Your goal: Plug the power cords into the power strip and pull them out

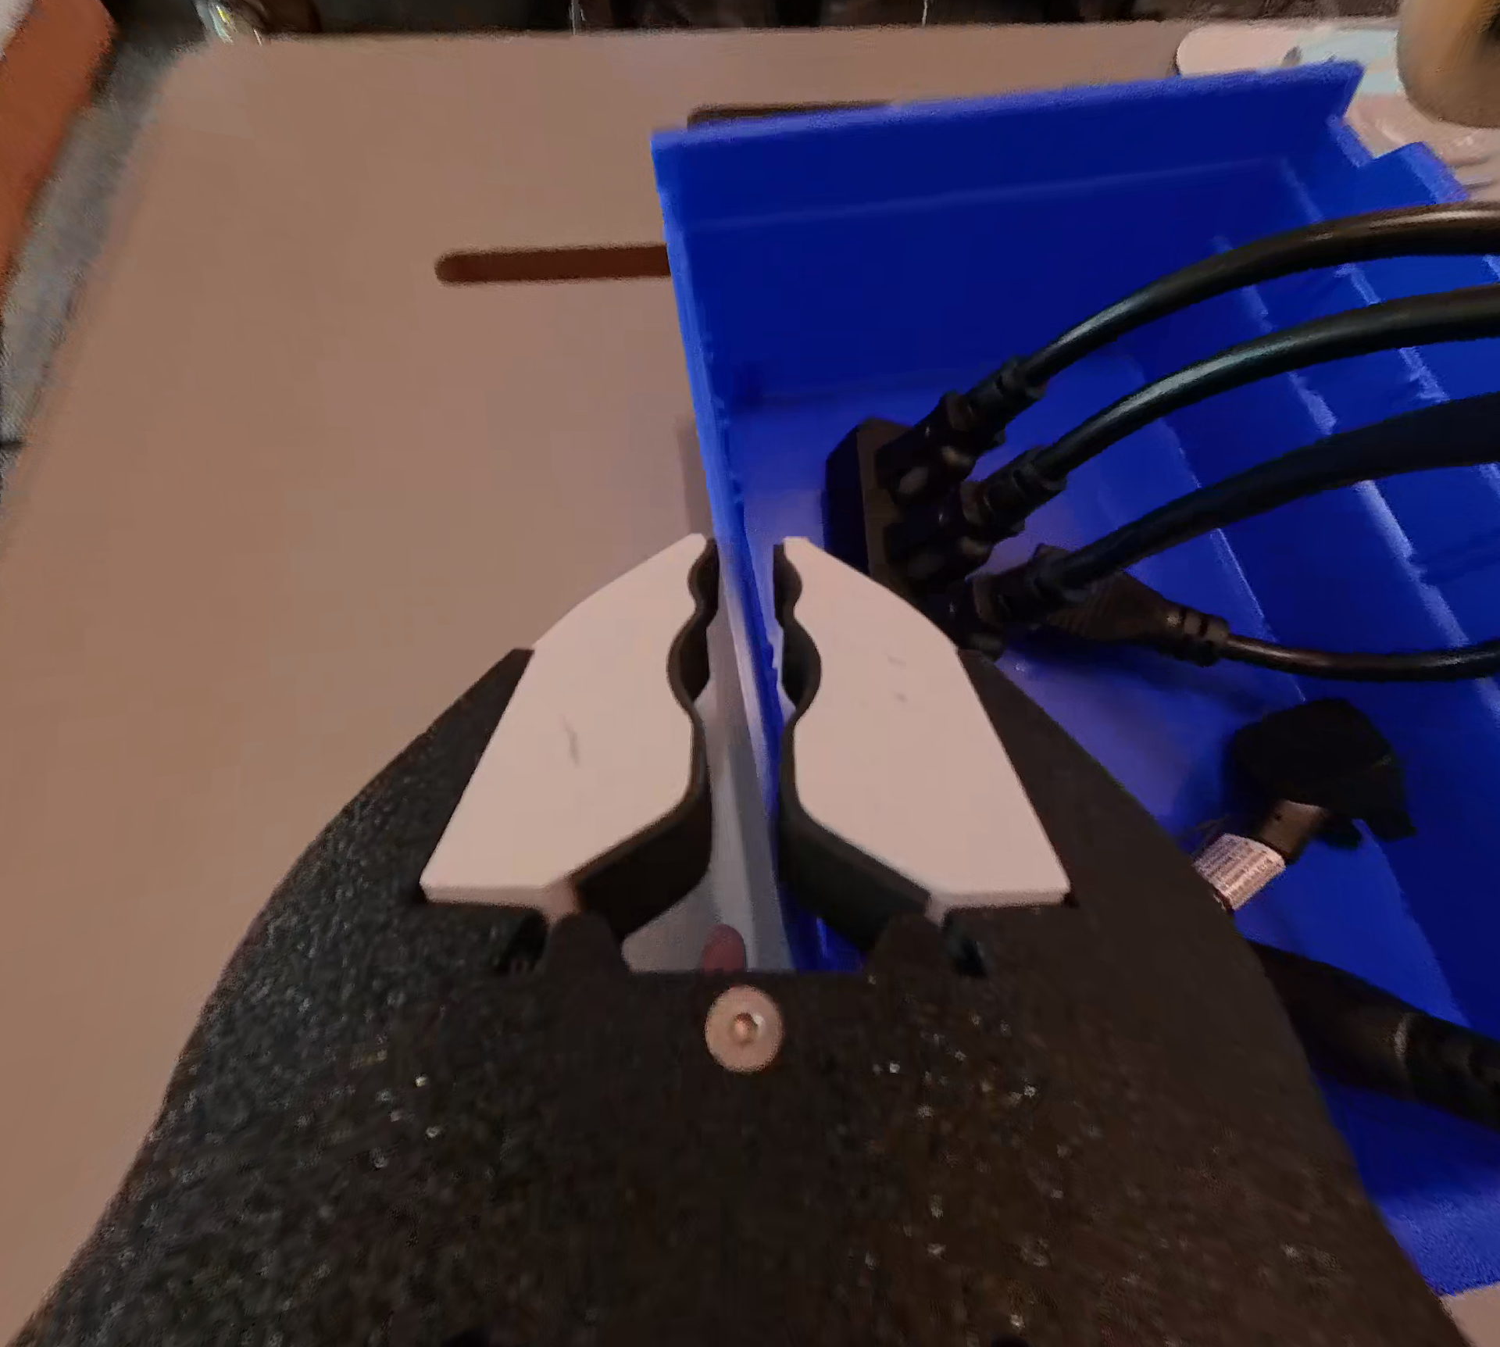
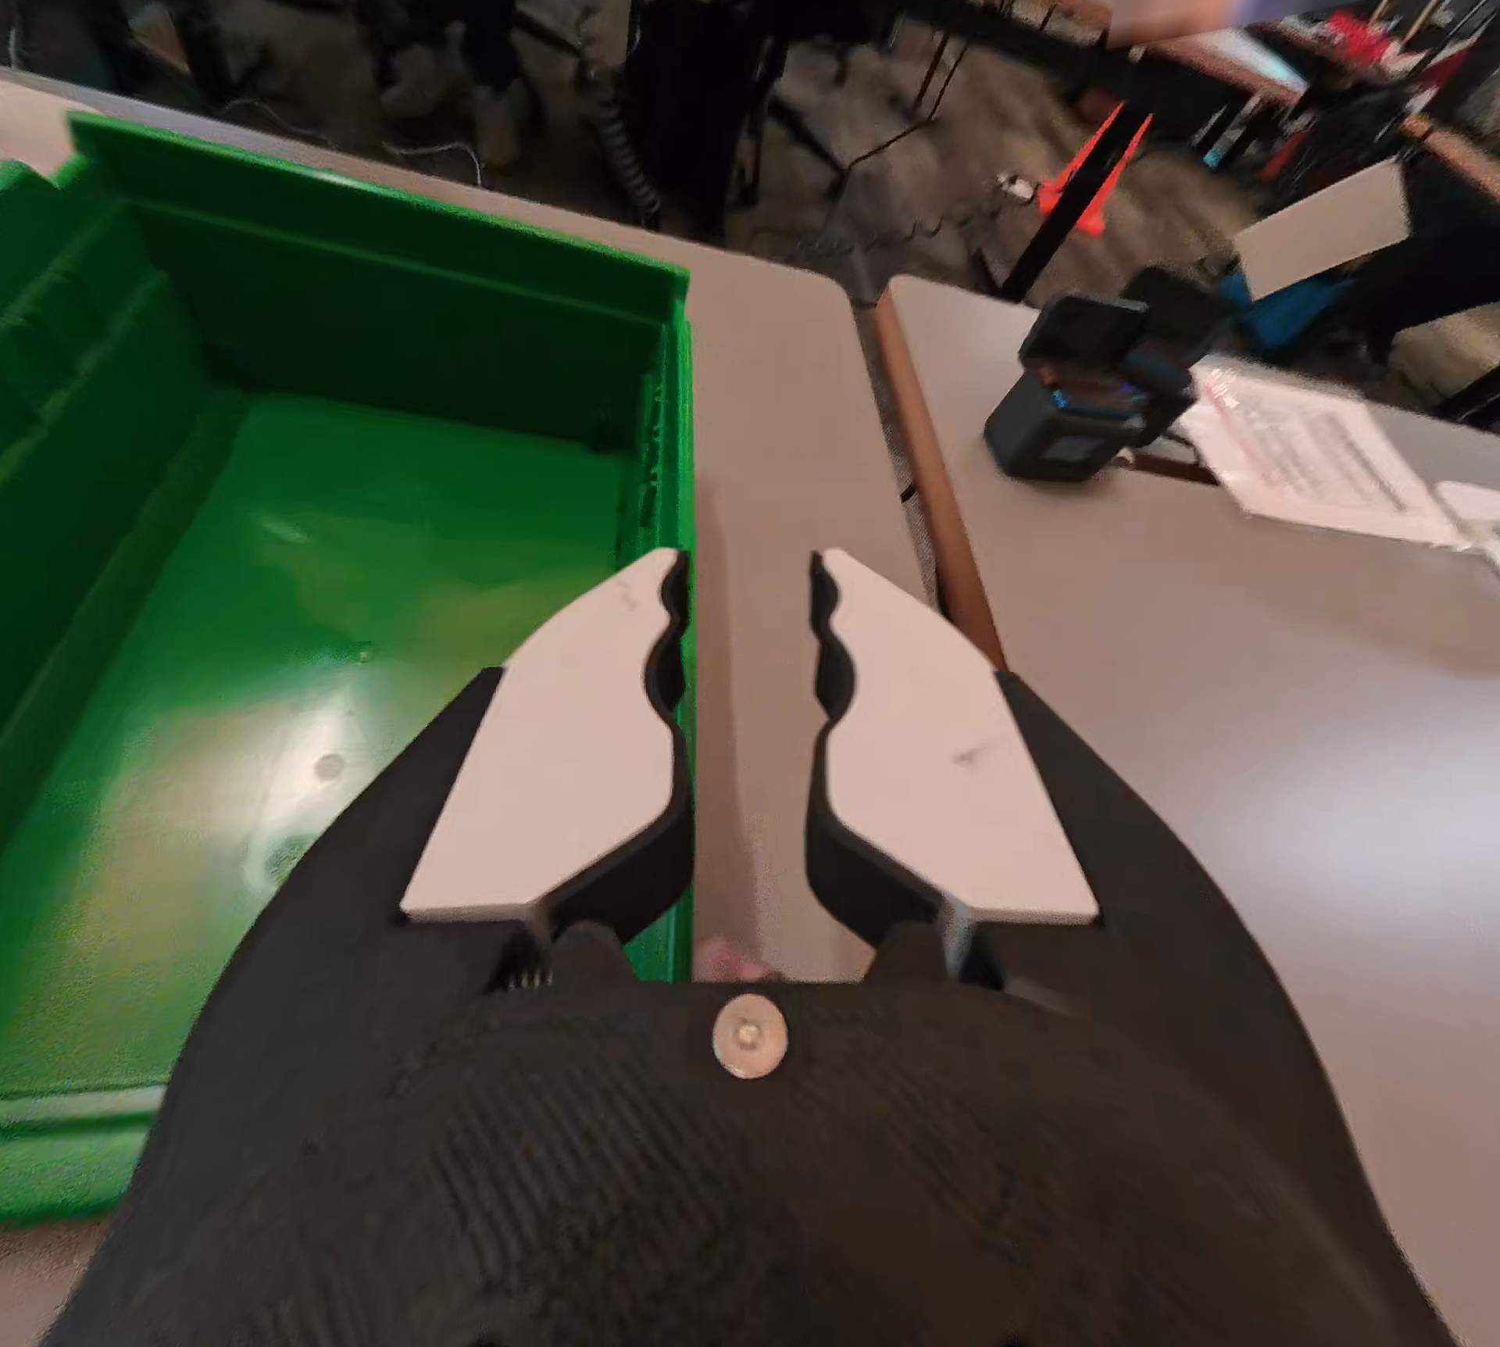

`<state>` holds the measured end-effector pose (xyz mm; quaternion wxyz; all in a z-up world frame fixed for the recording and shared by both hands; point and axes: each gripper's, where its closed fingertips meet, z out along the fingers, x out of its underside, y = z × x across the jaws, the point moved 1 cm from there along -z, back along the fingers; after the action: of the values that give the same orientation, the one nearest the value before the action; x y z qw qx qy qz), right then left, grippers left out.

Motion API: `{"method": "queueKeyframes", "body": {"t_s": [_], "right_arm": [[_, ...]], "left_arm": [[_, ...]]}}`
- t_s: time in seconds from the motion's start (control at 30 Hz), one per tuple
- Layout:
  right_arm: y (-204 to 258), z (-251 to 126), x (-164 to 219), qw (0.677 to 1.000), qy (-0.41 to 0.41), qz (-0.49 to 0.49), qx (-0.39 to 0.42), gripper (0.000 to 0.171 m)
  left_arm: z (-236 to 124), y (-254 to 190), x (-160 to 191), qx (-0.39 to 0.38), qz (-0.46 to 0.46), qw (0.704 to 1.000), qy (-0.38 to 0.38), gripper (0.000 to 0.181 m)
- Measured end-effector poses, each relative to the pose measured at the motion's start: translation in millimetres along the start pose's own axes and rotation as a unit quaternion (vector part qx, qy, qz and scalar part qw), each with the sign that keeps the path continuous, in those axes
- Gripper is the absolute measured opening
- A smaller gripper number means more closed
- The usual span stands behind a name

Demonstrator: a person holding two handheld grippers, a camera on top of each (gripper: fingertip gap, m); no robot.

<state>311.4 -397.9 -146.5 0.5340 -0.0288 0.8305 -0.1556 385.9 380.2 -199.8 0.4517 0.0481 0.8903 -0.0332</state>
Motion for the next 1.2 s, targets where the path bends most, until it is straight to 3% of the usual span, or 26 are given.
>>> {"method": "queueKeyframes", "body": {"t_s": [0.13, 0.23, 0.37, 0.47, 0.6, 0.7, 0.93, 1.2], "right_arm": [[12.1, -47.0, -9.0, 0.998, 0.007, -0.058, 0.038, 0.052], [75.6, -81.3, -11.7, 0.995, -0.02, -0.02, -0.095, 0.064], [160.2, -120.4, 0.0, 0.97, -0.043, 0.005, -0.241, 0.064], [204.7, -133.3, 11.1, 0.956, -0.038, -0.011, -0.289, 0.064], [241.6, -140.0, 17.5, 0.946, -0.04, -0.038, -0.319, 0.066], [254.1, -140.6, 19.2, 0.942, -0.033, -0.059, -0.328, 0.068], [255.2, -146.7, 20.6, 0.937, -0.032, -0.076, -0.34, 0.072], [234.7, -149.1, 22.2, 0.938, -0.035, -0.063, -0.34, 0.071]], "left_arm": [[-18.2, 9.9, -18.1, -0.041, 0.034, 0.998, -0.038, 0.025], [-46.3, 20.4, -35.6, -0.072, 0.046, 0.994, -0.073, 0.026], [-96.2, 29.4, -54.8, -0.102, 0.052, 0.985, -0.128, 0.026], [-116.5, -2.7, -51.7, -0.018, 0.088, 0.989, -0.118, 0.025], [-120.7, -57.6, -11.8, 0.076, 0.166, 0.983, -0.004, 0.025], [-112.4, -88.5, 20.6, 0.09, 0.193, 0.974, 0.077, 0.031], [-39.8, -83.4, 43.5, -0.062, 0.204, 0.954, 0.212, 0.07], [26.1, -66.1, 52.8, -0.087, 0.116, 0.941, 0.306, 0.074]]}}
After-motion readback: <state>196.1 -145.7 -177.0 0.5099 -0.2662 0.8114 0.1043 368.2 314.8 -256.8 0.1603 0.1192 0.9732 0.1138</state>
